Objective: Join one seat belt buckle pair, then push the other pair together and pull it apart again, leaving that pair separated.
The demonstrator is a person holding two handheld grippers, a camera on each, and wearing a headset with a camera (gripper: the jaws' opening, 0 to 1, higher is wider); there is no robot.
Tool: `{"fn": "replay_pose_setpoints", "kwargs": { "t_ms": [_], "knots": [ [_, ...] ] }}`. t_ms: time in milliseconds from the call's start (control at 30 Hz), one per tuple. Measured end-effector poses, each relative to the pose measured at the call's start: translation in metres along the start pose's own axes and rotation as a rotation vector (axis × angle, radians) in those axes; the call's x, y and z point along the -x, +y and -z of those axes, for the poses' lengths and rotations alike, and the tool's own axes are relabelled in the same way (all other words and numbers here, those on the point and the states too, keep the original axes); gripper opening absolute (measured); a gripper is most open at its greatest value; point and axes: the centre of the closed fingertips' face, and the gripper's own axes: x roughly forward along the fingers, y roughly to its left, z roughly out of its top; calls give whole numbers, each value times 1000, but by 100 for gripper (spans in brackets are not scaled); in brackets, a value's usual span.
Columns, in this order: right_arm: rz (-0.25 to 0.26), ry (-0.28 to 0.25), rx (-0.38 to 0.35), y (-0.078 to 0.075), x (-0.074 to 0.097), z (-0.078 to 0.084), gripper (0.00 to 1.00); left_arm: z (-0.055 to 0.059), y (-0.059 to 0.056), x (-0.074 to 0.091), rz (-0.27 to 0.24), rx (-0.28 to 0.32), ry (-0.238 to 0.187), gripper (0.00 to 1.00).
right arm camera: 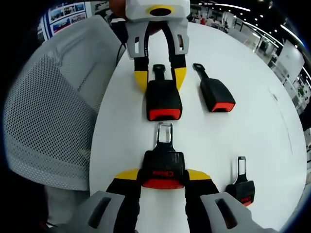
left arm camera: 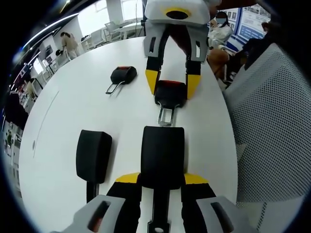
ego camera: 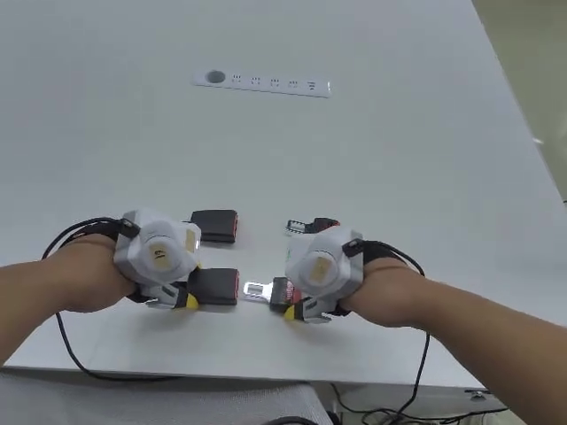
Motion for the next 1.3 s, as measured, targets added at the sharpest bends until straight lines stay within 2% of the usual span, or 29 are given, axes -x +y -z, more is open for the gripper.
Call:
{"fn": "replay_pose_setpoints", "kwargs": {
  "t_ms": [200,500,767,1067,1133,1167,1300],
  "knots": [
    [-8,-3,9,-4,-5,-5,33,1,0,0,9,-4,8,32],
    [-17,1,46,-1,-4,-9,33,4,2,-2,23,-11,21,32],
    [-28,-18,51,0,-7,-16,32,3,1,-1,24,-11,24,32],
    [-28,-57,44,-2,-7,-18,31,1,0,1,29,-22,13,32],
    [-31,-81,32,0,-9,-24,31,1,0,0,34,-36,11,32],
    [-25,-64,43,0,-9,-23,31,1,0,1,34,-38,14,32],
    [-31,-68,47,-2,-10,-23,30,4,2,-1,40,-44,12,32]
  ]
}}
